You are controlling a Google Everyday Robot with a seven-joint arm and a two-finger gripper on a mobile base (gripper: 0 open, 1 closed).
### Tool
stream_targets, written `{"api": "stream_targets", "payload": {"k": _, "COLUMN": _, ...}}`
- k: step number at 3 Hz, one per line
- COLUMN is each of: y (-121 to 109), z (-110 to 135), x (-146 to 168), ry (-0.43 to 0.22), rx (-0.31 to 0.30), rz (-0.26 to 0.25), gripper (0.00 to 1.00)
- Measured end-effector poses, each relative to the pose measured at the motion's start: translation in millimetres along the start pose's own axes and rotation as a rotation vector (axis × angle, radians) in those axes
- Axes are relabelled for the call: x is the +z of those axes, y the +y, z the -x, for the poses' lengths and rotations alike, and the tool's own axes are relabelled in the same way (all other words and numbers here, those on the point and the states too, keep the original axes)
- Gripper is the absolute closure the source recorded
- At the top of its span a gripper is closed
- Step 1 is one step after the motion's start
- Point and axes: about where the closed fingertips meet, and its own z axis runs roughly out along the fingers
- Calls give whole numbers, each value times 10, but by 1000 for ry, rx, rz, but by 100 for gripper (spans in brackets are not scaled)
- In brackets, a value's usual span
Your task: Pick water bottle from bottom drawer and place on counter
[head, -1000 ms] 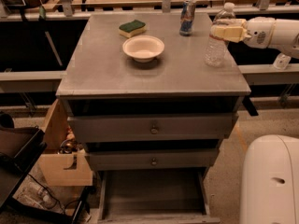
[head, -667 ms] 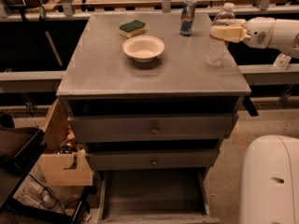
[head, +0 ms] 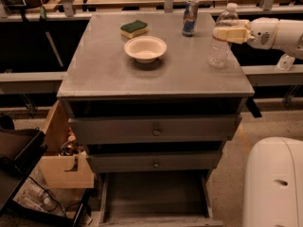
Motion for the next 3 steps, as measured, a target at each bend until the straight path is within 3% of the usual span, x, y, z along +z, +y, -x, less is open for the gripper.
{"api": "stream_targets", "payload": {"k": 1, "y": 3, "z": -5, "x": 35, "ry": 0, "rx": 1, "rz": 4, "gripper": 12}}
{"api": "stream_targets", "payload": {"k": 2, "y": 5, "z": -9, "x": 68, "ry": 1, "rx": 2, "rz": 8, "gripper": 0}}
{"api": "stream_targets", "payload": {"k": 3, "y": 5, "z": -10, "x": 70, "ry": 1, "rx": 2, "rz": 8, "gripper": 0}}
